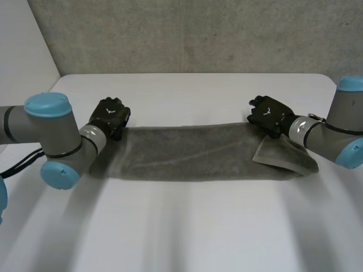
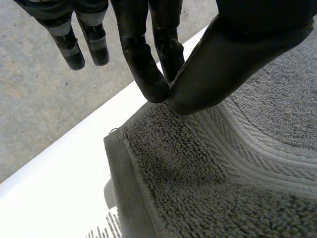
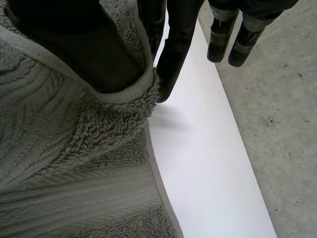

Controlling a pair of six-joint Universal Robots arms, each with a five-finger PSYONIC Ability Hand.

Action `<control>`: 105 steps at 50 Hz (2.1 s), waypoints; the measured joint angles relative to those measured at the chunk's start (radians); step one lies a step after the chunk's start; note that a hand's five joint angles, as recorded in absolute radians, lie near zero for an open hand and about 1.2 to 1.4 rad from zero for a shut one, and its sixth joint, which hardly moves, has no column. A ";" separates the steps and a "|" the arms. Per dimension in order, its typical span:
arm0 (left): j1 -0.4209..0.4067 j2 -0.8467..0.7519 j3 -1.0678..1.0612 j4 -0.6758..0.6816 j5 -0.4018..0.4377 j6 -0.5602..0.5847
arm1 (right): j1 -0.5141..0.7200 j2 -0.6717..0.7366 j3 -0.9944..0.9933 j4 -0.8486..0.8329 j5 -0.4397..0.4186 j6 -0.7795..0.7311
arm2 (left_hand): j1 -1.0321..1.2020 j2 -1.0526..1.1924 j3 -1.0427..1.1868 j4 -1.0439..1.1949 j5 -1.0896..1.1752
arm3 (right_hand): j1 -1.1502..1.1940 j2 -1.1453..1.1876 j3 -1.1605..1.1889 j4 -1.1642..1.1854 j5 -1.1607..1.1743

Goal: Fold the towel.

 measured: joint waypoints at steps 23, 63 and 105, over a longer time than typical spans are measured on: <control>0.002 -0.046 0.036 0.059 -0.010 0.000 | 0.004 0.055 -0.034 -0.142 -0.005 0.038 | -0.630 -0.702 0.000 0.000 -0.679 | -0.390 -0.388 0.000 0.000 -0.388; -0.006 0.373 -0.356 0.060 -0.053 -0.033 | -0.064 -0.362 0.370 -0.285 -0.046 0.554 | -0.987 -1.099 0.000 0.000 -1.091 | -0.761 -0.710 0.000 0.000 -0.755; -0.009 0.391 -0.434 0.062 -0.052 -0.149 | -0.031 -0.524 0.913 -0.255 0.093 0.463 | -0.987 -1.099 0.000 0.000 -1.091 | -1.073 -1.037 0.000 0.000 -1.087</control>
